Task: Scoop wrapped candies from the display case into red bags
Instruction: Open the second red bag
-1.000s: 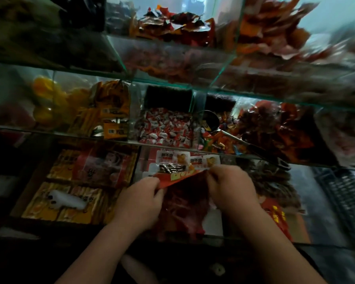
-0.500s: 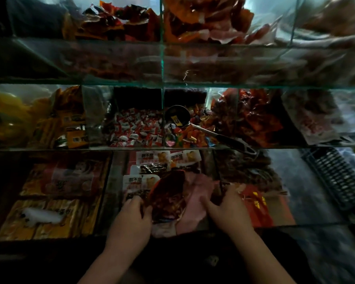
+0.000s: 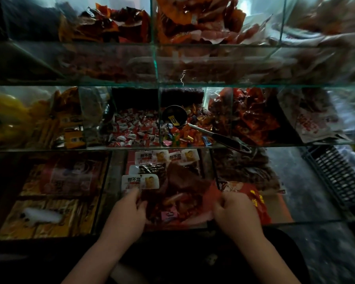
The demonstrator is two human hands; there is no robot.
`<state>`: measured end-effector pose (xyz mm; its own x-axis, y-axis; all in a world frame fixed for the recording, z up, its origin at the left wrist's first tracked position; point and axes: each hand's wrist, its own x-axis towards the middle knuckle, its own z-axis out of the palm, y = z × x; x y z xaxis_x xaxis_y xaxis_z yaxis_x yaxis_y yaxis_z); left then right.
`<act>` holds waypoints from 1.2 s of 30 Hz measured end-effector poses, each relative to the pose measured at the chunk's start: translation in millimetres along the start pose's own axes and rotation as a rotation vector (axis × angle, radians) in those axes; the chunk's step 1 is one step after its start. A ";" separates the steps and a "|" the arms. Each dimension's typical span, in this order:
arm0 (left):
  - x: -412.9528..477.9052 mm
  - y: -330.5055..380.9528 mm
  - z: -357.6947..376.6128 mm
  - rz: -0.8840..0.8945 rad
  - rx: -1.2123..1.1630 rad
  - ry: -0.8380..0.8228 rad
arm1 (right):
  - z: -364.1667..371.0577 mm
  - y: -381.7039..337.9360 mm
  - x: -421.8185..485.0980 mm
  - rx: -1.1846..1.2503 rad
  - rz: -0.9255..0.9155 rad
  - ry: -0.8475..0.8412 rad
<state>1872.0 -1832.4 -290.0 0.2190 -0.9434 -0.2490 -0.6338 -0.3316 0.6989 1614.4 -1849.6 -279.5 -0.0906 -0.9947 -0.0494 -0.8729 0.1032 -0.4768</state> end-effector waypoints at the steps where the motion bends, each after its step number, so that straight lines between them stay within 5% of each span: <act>1: -0.7 -0.3 4.9 -0.022 0.019 -0.036 | 6.4 0.1 -3.7 -0.003 0.028 -0.060; 5: -0.9 -2.0 15.6 -0.017 -0.003 -0.020 | 13.2 3.3 -4.7 0.193 0.182 -0.137; 7: 1.0 -2.3 16.1 -0.014 0.023 -0.002 | 6.2 3.0 1.3 0.089 0.217 -0.099; 10: 9.1 -2.3 12.4 -0.060 0.132 -0.027 | -8.2 -10.2 15.0 -0.007 0.074 -0.066; 15: 20.7 -8.2 4.2 -0.148 0.159 -0.198 | -2.2 -45.0 40.1 -0.142 -0.035 -0.296; 19: 14.8 -6.8 -11.8 -0.069 -0.070 -0.095 | -7.2 -26.2 37.7 0.049 0.022 -0.023; 22: 20.2 -5.7 -30.3 0.022 -0.028 0.056 | -19.5 -3.2 34.5 0.116 0.040 0.179; 28: 25.9 -12.2 -16.1 -0.036 0.459 -0.286 | -9.3 -13.9 25.1 -0.001 0.104 -0.283; 33: 18.9 -15.2 -14.3 -0.019 0.371 -0.056 | -9.2 -22.9 26.2 0.109 0.166 -0.190; 36: 12.6 -8.6 -17.1 0.037 0.320 0.047 | -9.2 -24.4 32.0 0.434 0.272 -0.055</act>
<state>1892.9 -1841.5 -287.7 0.2211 -0.9564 -0.1907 -0.8412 -0.2860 0.4589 1628.4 -1883.9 -261.4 -0.2511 -0.9316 -0.2627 -0.5412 0.3602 -0.7599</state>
